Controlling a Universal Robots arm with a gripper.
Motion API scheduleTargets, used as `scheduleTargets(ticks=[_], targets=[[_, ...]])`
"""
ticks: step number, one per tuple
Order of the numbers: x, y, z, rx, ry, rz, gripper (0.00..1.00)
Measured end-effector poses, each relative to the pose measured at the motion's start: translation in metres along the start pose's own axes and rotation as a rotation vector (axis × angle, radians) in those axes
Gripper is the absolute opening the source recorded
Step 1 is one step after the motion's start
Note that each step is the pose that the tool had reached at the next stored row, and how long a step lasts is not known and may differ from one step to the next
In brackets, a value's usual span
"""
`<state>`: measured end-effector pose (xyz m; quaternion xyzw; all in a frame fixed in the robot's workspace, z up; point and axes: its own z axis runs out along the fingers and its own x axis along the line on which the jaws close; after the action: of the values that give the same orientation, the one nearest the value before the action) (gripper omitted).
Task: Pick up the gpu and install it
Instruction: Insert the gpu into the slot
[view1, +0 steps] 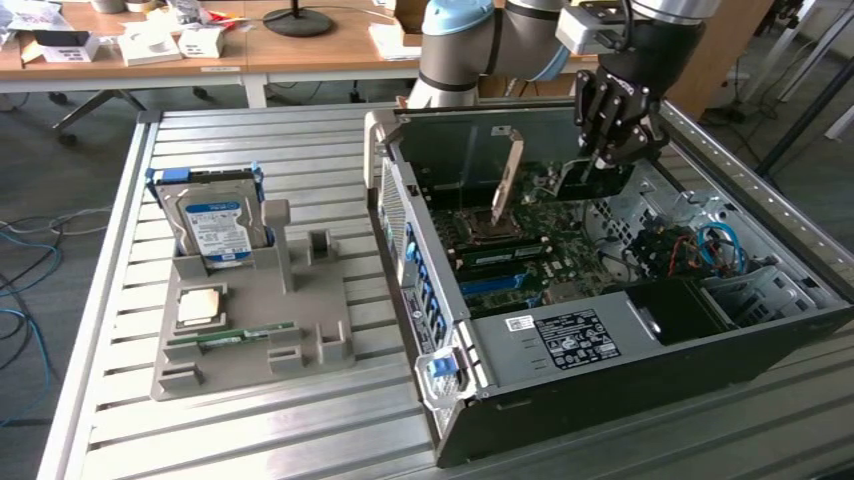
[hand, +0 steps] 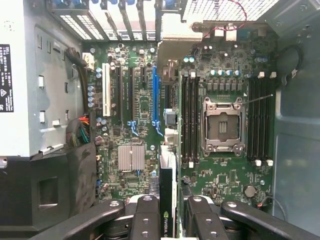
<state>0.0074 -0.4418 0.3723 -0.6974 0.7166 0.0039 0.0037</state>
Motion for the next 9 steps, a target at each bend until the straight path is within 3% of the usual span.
scheduleTargets(ticks=[9], targets=[[0.0,0.0001,0.0116,-0.0001,0.0002,0.0,0.26]])
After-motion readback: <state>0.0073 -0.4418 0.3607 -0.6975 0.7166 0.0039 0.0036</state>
